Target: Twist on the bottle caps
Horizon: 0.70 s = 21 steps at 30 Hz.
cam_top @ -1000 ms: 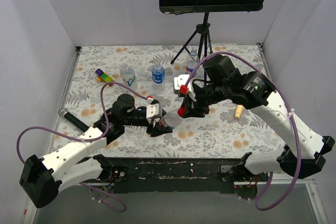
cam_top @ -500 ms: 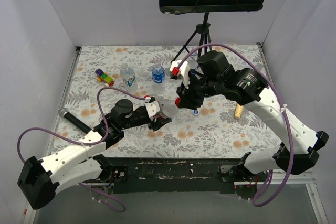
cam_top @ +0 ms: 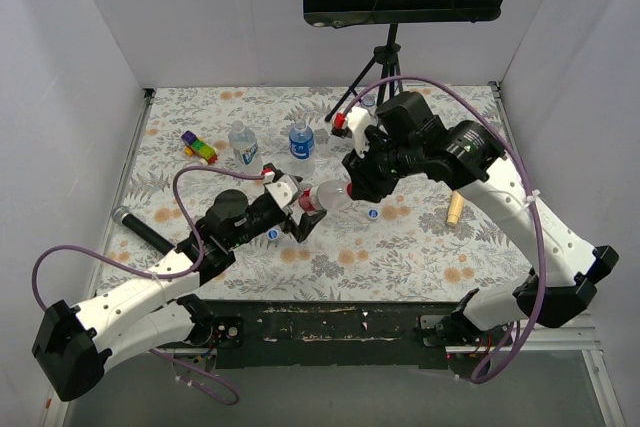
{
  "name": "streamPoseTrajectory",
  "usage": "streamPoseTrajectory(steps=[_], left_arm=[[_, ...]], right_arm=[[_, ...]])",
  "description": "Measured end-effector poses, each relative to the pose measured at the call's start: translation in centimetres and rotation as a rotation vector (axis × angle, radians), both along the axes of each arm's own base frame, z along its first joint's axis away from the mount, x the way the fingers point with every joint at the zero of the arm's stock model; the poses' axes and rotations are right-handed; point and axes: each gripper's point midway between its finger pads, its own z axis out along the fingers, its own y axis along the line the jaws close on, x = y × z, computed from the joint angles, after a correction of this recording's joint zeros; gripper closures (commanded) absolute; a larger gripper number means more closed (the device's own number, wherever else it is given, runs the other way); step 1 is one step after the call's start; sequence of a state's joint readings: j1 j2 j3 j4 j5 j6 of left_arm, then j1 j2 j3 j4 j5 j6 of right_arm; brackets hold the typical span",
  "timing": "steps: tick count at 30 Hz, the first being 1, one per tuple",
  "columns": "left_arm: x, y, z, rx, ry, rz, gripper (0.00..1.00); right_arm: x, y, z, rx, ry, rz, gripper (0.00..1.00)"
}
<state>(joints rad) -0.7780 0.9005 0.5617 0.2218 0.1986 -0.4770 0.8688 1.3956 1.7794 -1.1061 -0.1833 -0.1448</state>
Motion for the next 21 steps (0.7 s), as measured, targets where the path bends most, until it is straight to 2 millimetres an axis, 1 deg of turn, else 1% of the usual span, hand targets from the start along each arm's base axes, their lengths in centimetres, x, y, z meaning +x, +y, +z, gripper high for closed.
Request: streamPoseTrajectory(steps=[3, 8, 13, 17, 21], left_arm=[[0.6, 0.5, 0.6, -0.021, -0.006, 0.047, 0.02], [1.3, 1.4, 2.1, -0.074, -0.028, 0.11, 0.02], [2.4, 2.5, 2.9, -0.116, -0.024, 0.194, 0.02], [3.6, 4.5, 3.7, -0.171, -0.019, 0.312, 0.02], [4.6, 6.9, 5.0, -0.233, -0.039, 0.43, 0.02]], right_arm=[[1.6, -1.7, -1.1, -0.043, 0.036, -0.076, 0.99], [5.1, -5.7, -2.8, -0.125, 0.08, -0.248, 0.99], [8.5, -9.4, -4.5, -0.217, 0.091, -0.419, 0.99], [11.8, -12.8, -6.2, -0.317, 0.099, -0.581, 0.99], [15.2, -16.2, -8.1, -0.395, 0.127, -0.721, 0.99]])
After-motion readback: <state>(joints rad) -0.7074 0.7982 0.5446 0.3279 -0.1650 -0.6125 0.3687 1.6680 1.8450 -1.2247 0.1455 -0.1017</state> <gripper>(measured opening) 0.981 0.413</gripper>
